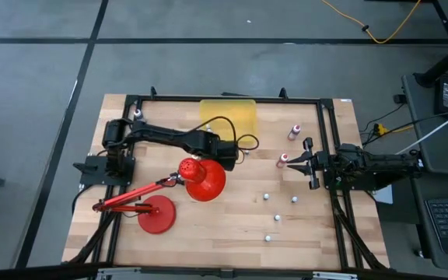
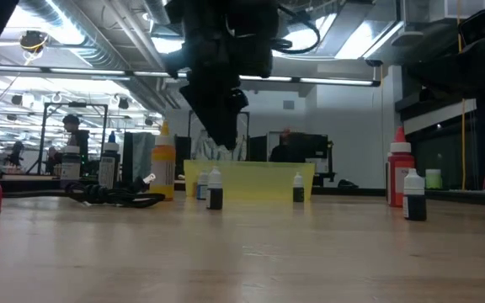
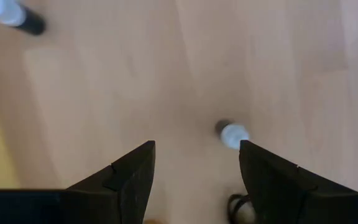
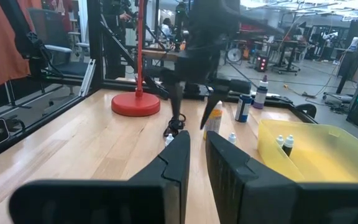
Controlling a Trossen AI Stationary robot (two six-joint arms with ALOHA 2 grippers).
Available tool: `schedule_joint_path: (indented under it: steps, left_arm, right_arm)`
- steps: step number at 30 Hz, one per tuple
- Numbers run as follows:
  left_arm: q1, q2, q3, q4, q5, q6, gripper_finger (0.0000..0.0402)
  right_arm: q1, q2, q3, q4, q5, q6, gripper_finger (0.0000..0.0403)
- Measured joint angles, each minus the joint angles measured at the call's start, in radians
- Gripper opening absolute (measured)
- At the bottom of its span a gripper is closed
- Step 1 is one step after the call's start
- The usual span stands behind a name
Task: Pick & Place food coloring
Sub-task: Put the green food coloring bottle into the yellow bin
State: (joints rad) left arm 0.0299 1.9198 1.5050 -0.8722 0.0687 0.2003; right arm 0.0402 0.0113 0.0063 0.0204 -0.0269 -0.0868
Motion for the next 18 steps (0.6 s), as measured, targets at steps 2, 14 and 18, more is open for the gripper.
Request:
schedule_joint_path:
  steps: [2, 14, 18]
  left_arm:
    - [-0.012, 0.016, 0.005, -0.005, 0.014, -0.019, 0.0224]
    - [-0.063, 0.049, 0.007, -0.008, 0.010, -0.077, 0.0224]
    - [-0.061, 0.085, 0.006, -0.013, 0.005, -0.083, 0.0225]
  right_arm:
    - [0.000, 0.000, 0.000, 0.000, 0.000, 0.000, 0.0056]
    - [0.000, 0.000, 0.000, 0.000, 0.000, 0.000, 0.0056]
    - [0.000, 0.000, 0.000, 0.000, 0.000, 0.000, 0.0056]
